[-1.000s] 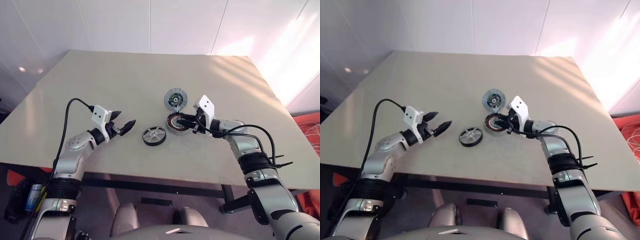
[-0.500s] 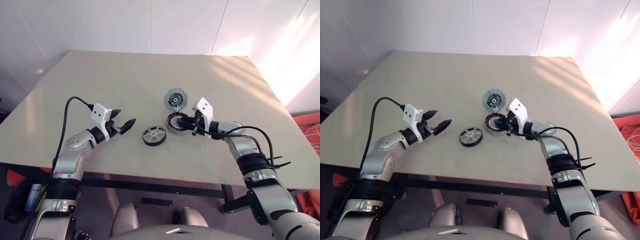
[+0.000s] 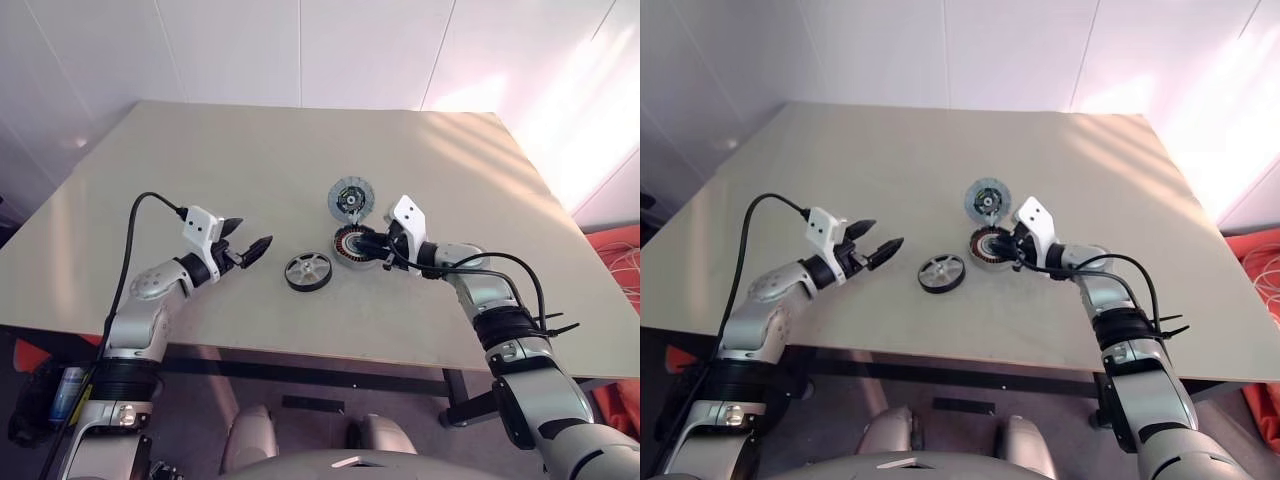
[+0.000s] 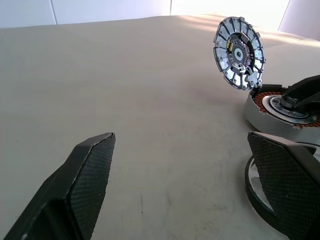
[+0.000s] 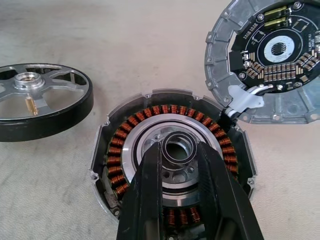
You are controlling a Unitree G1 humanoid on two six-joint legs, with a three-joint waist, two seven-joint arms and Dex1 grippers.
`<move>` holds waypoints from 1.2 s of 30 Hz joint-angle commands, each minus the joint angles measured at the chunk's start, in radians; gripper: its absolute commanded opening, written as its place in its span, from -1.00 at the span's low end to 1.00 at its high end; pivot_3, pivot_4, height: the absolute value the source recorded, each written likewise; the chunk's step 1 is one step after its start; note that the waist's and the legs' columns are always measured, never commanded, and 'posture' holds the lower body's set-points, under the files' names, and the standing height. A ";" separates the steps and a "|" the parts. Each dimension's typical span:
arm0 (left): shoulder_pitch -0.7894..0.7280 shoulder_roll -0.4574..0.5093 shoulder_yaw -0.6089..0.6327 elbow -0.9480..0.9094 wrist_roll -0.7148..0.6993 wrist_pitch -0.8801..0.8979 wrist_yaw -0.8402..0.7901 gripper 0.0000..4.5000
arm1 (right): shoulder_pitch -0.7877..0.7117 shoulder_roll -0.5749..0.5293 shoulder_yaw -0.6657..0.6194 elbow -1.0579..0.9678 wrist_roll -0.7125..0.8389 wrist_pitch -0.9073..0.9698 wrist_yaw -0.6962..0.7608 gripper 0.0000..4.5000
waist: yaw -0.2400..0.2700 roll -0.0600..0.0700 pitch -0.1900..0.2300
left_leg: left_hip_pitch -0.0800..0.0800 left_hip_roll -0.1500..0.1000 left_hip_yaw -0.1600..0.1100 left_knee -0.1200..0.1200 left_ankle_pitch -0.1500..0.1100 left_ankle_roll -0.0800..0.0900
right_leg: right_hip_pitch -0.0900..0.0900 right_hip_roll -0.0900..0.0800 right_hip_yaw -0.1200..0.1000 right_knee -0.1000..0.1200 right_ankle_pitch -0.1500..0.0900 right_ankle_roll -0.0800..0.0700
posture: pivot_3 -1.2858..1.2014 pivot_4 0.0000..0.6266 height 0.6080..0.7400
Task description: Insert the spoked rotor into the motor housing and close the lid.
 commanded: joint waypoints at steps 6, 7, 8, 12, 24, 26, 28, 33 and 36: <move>-0.019 0.011 0.020 0.011 0.000 -0.036 -0.015 1.00 | -0.010 -0.004 -0.007 -0.016 0.011 0.020 0.028 -0.71 | 0.000 0.000 0.000 | 0.000 0.000 0.000 0.000 0.000 0.000 | 0.000 0.000 0.000 0.000 0.000 0.000 | 0.03 -1.00 1.00; -0.018 0.011 0.020 0.017 0.001 -0.041 -0.017 1.00 | -0.007 -0.007 -0.003 -0.021 0.010 0.026 0.038 -0.55 | 0.000 0.000 0.000 | 0.000 0.000 0.000 0.000 0.000 0.000 | 0.000 0.000 0.000 0.000 0.000 0.000 | 0.03 -1.00 1.00; -0.018 0.011 0.021 0.023 0.001 -0.046 -0.019 1.00 | -0.003 -0.009 0.001 -0.026 0.009 0.029 0.044 -0.38 | 0.000 0.000 0.000 | 0.000 0.000 0.000 0.000 0.000 0.000 | 0.000 0.000 0.000 0.000 0.000 0.000 | 0.03 -1.00 1.00; -0.019 0.012 0.024 0.048 0.005 -0.067 -0.027 1.00 | 0.003 -0.009 0.000 -0.033 0.000 0.021 0.037 0.18 | 0.001 0.000 0.000 | 0.000 0.000 0.000 0.000 0.000 0.000 | 0.000 0.000 0.000 0.000 0.000 0.000 | 0.03 -1.00 1.00; -0.026 0.011 0.022 0.051 0.006 -0.068 -0.026 1.00 | -0.012 0.010 -0.043 -0.092 0.080 0.019 0.065 0.46 | 0.001 0.000 0.000 | -0.001 0.000 0.000 0.000 0.000 0.000 | -0.001 0.000 0.000 0.000 0.000 0.000 | 0.03 -1.00 1.00; -0.025 0.010 0.020 0.046 0.006 -0.066 -0.024 1.00 | -0.019 0.015 -0.054 -0.110 0.102 0.045 0.067 0.46 | 0.000 0.000 0.000 | -0.001 0.000 0.000 0.000 0.000 0.000 | -0.001 0.000 0.000 0.000 0.000 0.000 | 0.03 -1.00 1.00; -0.025 0.009 0.019 0.043 0.007 -0.065 -0.022 1.00 | -0.025 0.018 -0.060 -0.121 0.115 0.065 0.066 0.28 | 0.001 0.000 0.000 | -0.001 0.000 0.000 0.000 0.000 0.000 | -0.001 0.000 0.000 0.000 0.000 0.000 | 0.03 -1.00 1.00; -0.024 0.008 0.018 0.035 0.007 -0.061 -0.018 1.00 | -0.027 0.018 -0.051 -0.109 0.102 0.070 0.058 -0.43 | 0.001 0.000 0.000 | -0.001 0.000 0.000 0.000 0.000 0.000 | -0.001 0.000 0.000 0.000 0.000 0.000 | 0.03 -1.00 1.00; -0.024 0.008 0.017 0.021 0.006 -0.052 -0.012 1.00 | -0.032 0.022 -0.043 -0.079 0.074 0.050 0.027 -0.92 | 0.000 0.000 0.000 | -0.001 0.000 0.000 0.000 0.000 0.000 | -0.001 0.000 0.000 0.000 0.000 0.000 | 0.03 -1.00 1.00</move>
